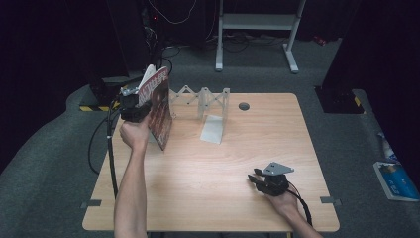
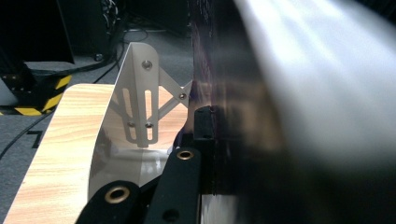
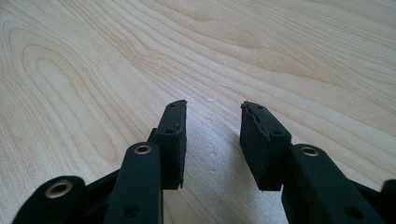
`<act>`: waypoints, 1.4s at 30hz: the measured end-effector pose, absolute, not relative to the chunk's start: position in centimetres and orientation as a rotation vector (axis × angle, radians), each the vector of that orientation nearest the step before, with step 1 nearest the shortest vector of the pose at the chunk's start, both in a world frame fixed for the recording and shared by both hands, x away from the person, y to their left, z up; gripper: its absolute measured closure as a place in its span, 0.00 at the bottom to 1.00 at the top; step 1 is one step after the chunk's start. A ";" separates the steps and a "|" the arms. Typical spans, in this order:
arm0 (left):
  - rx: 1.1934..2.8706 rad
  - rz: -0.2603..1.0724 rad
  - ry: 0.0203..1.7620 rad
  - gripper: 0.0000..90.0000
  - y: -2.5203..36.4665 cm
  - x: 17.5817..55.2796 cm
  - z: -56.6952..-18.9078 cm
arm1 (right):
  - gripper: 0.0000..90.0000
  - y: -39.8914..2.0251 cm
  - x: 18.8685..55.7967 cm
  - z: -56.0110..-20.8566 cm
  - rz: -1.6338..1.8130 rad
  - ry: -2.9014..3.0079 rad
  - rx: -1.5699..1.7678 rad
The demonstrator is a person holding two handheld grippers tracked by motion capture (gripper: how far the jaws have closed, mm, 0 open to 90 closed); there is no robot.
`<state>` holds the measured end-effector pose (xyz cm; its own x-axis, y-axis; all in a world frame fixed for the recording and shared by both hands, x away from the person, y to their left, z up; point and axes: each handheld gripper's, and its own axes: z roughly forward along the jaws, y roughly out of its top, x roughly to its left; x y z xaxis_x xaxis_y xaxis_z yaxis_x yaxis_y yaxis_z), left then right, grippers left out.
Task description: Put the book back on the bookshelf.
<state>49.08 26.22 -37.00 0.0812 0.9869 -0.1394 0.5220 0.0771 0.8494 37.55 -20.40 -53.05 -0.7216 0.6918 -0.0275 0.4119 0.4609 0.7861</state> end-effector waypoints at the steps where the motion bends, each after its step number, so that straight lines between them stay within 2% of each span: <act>1: 1.554 0.729 1.550 0.93 26.2 49.1 -37.0 | 0.68 -20.4 37.6 -53.0 1.137 2.371 0.935; 22: 1.720 0.750 1.620 0.82 27.0 49.1 -36.7 | 0.68 -20.4 37.5 -53.1 1.136 2.369 0.939; 31: 1.709 0.747 1.650 0.80 27.7 49.0 -36.6 | 0.67 -20.4 37.5 -53.1 1.136 2.369 0.938; 42: 1.718 0.826 1.644 0.75 28.0 48.2 -36.0 | 0.66 -20.4 37.5 -53.1 1.133 2.365 0.941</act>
